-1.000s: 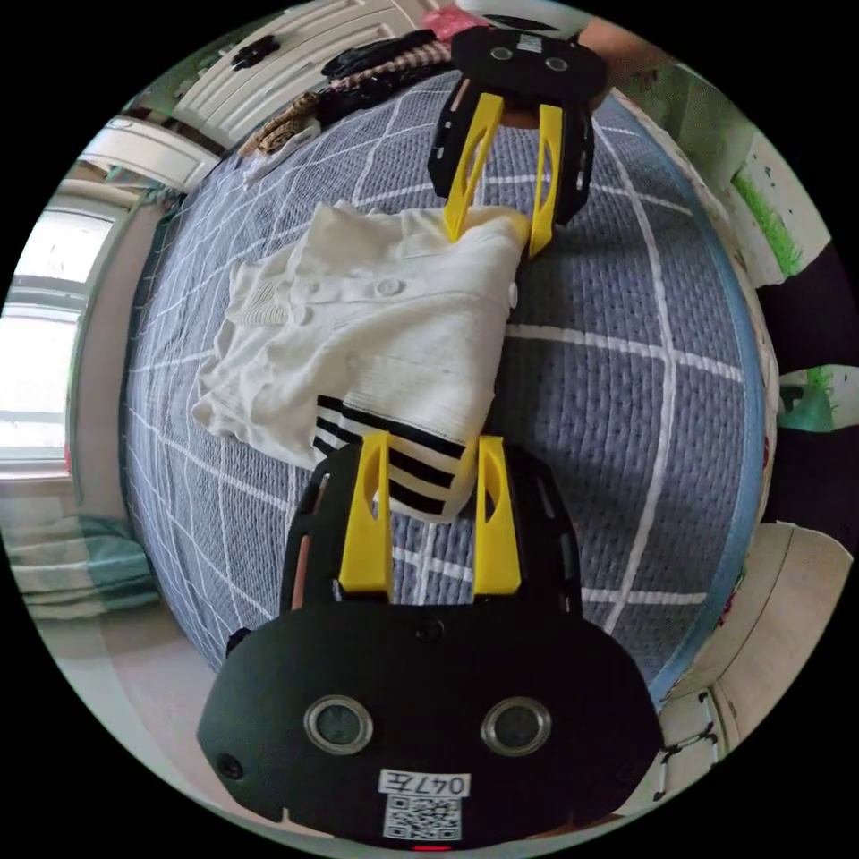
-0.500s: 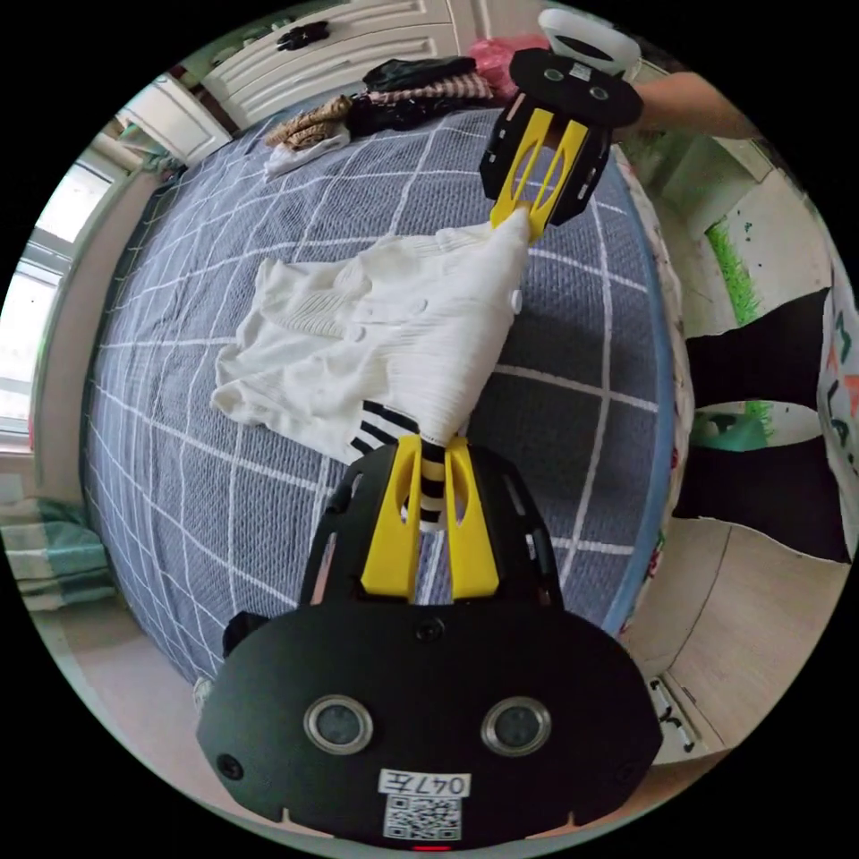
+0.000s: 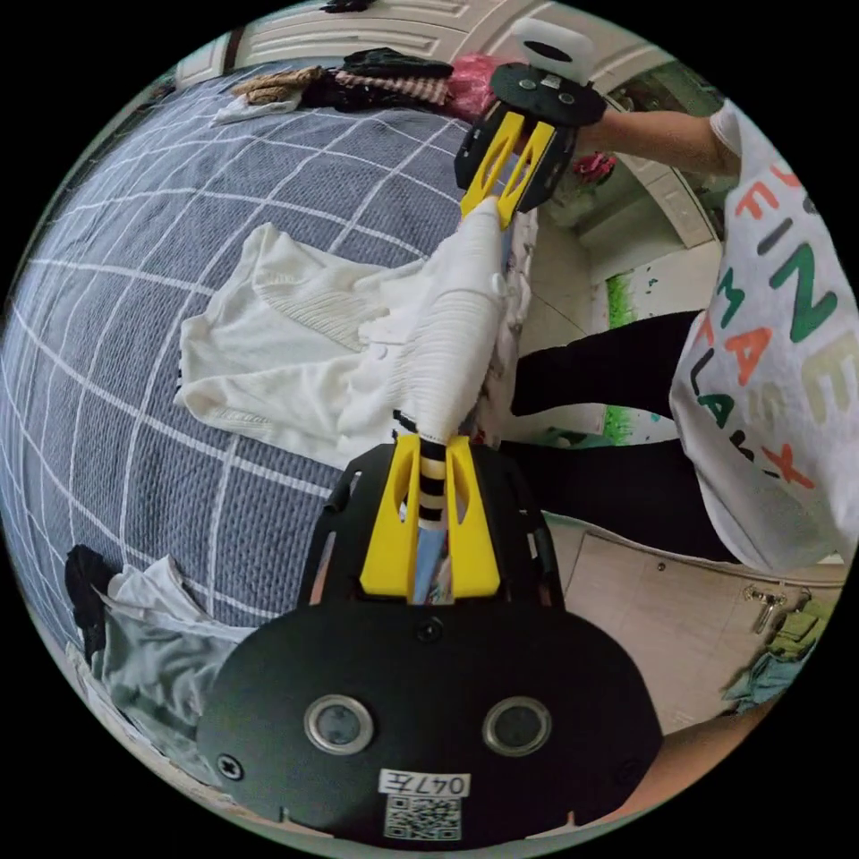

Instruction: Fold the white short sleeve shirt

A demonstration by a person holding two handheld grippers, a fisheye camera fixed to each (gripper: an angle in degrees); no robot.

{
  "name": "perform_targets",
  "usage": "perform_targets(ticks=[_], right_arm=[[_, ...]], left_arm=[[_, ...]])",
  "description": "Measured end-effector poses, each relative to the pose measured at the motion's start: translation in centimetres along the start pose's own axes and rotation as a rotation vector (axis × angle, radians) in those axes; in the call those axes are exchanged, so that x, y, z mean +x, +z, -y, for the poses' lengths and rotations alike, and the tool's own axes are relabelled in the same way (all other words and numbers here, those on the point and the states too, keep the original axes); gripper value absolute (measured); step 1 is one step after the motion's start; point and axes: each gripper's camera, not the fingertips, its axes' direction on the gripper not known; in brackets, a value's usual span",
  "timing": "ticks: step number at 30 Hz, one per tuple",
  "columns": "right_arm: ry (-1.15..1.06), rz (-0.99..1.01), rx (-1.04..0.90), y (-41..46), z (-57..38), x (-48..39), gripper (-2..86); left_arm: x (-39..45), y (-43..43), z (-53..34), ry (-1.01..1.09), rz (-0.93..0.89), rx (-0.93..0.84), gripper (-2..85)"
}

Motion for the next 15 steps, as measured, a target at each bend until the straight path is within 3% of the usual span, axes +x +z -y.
perform_targets(ticks=[10, 15], right_arm=[[0.332, -0.134, 0.048, 2.8, 2.3, 15.8, 2.6], [0.409, -0.125, 0.106, 4.3, 1.4, 17.0, 5.9]], left_arm=[[-13.8, 0.7, 4.0, -0.149, 0.124, 0.012, 6.4], [-17.1, 1.8, 1.7, -0.344, 0.092, 0.085, 20.4]])
